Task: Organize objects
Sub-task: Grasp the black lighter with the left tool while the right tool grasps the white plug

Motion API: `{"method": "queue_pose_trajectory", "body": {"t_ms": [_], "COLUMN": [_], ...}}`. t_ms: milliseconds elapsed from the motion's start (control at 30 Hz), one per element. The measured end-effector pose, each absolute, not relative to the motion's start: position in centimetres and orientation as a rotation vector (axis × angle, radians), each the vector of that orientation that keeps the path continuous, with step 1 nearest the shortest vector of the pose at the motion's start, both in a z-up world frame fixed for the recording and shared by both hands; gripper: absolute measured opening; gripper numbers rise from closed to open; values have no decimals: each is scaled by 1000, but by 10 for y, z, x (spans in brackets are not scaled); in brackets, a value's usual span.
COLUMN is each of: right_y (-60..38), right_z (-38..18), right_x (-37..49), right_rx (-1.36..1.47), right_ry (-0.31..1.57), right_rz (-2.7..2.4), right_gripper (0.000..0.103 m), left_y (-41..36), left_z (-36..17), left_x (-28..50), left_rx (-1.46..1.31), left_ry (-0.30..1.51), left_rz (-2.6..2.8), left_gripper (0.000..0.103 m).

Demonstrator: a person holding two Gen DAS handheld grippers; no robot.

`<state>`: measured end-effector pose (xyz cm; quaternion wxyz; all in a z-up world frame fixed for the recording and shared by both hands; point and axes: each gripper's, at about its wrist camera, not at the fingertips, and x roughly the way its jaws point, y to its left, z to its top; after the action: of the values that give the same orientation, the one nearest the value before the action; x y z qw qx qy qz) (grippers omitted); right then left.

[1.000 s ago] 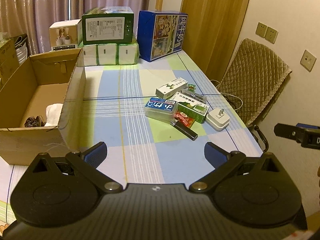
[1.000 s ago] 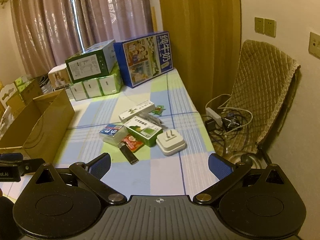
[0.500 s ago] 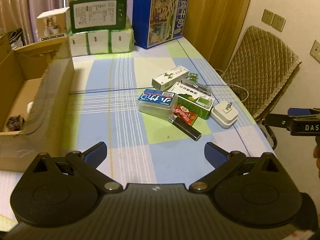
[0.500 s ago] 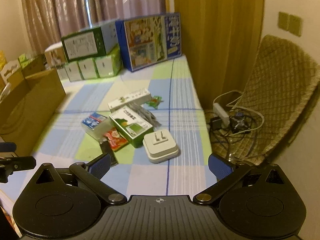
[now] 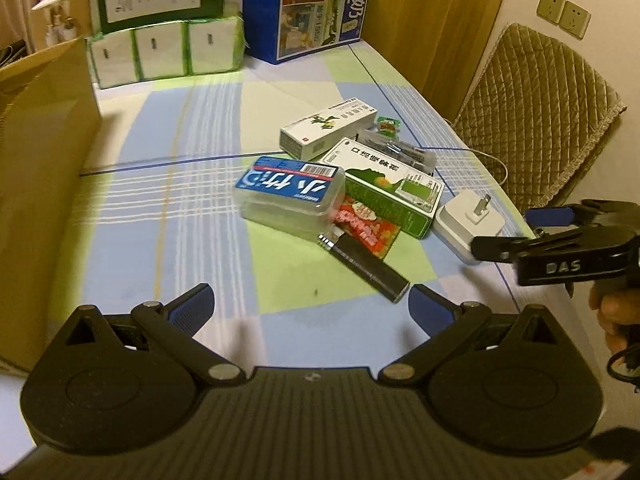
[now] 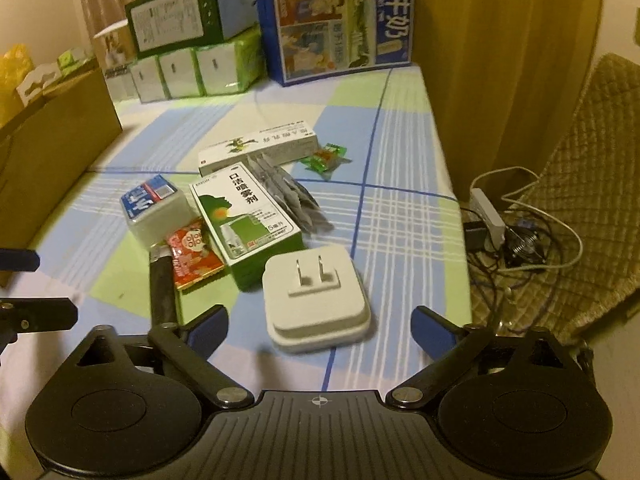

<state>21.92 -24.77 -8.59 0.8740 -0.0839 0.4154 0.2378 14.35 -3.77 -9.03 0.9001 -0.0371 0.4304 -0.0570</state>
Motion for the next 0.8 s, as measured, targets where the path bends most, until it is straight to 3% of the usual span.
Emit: {"method": "queue_pose_trajectory", "body": {"t_ms": [233, 500, 567, 733, 800], "right_y": [-243, -252, -255, -258, -257], "right_z": [-98, -94, -94, -92, -91], "right_x": [233, 224, 221, 216, 214], "right_rx": [-182, -128, -123, -126, -120], "right_ry": [883, 913, 916, 927, 929], "right_rz": [517, 460, 456, 443, 440], "right_gripper": [62, 62, 62, 62, 62], "left_y": [-47, -63, -71, -89, -90], "left_z": [-100, -114, -120, -130, -131], "left_x": [160, 179, 183, 188, 185], "left_rx": [-77, -123, -112, -8, 40], "left_ry": [887, 905, 910, 901, 892], "left_rz": [-122, -149, -142, -147, -153], "left_gripper": [99, 85, 72, 57, 45]}}
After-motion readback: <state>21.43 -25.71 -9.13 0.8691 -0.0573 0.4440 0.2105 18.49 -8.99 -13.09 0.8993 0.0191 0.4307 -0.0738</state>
